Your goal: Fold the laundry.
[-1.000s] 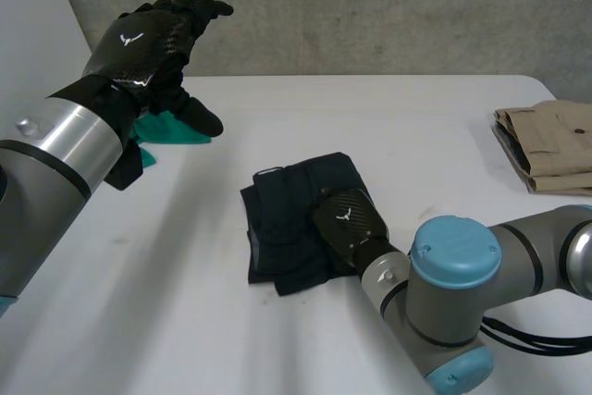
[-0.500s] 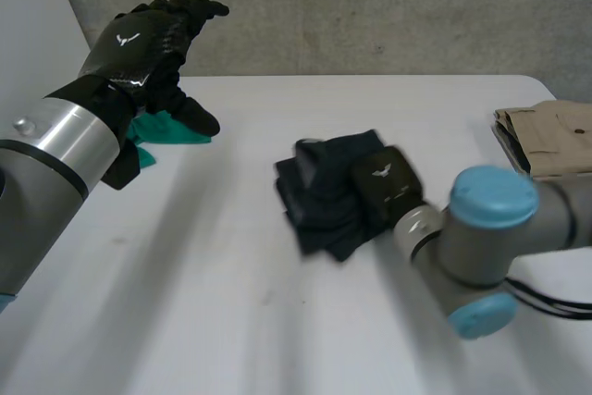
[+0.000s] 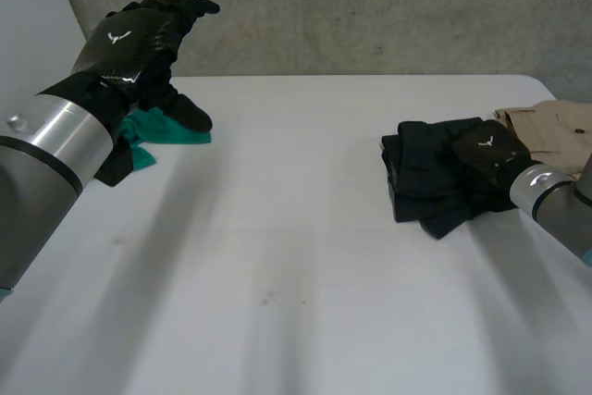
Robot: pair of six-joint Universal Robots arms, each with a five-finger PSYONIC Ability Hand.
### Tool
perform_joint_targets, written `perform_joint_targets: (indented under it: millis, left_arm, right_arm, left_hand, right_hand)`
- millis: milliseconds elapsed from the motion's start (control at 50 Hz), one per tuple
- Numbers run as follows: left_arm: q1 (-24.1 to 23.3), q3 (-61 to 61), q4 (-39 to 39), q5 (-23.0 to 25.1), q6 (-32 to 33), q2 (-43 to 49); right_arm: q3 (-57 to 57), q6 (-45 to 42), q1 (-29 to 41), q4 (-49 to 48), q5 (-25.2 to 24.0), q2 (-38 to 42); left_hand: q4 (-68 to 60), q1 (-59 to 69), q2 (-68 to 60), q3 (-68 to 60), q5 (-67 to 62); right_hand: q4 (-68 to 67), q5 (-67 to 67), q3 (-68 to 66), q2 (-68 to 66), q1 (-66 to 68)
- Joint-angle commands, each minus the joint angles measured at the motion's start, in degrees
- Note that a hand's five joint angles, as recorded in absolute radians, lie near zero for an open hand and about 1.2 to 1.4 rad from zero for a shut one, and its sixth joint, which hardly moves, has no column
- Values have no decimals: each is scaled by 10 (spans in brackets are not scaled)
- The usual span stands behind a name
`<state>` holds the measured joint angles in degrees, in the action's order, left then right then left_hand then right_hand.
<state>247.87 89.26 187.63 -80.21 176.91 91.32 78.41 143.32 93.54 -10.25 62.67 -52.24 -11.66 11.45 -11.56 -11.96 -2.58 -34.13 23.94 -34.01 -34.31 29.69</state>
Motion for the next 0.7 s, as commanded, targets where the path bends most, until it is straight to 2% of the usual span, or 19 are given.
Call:
perform_joint_targets:
  millis: [20, 100, 300, 480, 700]
  left_arm:
    - [-1, 0, 0, 0, -1, 0]
    - [-1, 0, 0, 0, -1, 0]
    - [0, 3, 0, 0, 0, 0]
    - [-1, 6, 0, 0, -1, 0]
    - [-1, 6, 1, 0, -1, 1]
  right_arm:
    - [10, 2, 1, 8, -2, 3]
    - [16, -4, 0, 8, 3, 6]
    - [38, -2, -15, 15, 4, -9]
    - [74, -1, -24, 22, -6, -30]
    - [61, -6, -20, -27, -6, 8]
  left_hand:
    - [17, -15, 16, 20, 26]
    - [17, -15, 16, 20, 26]
    - [17, -15, 16, 20, 26]
    - [17, -15, 16, 20, 26]
    - [17, -15, 16, 20, 26]
  right_hand:
    - [12, -10, 11, 13, 33]
    - [23, -21, 22, 25, 21]
    - [190, -188, 189, 192, -146]
    - [168, -166, 167, 170, -124]
    - [62, -60, 61, 64, -18]
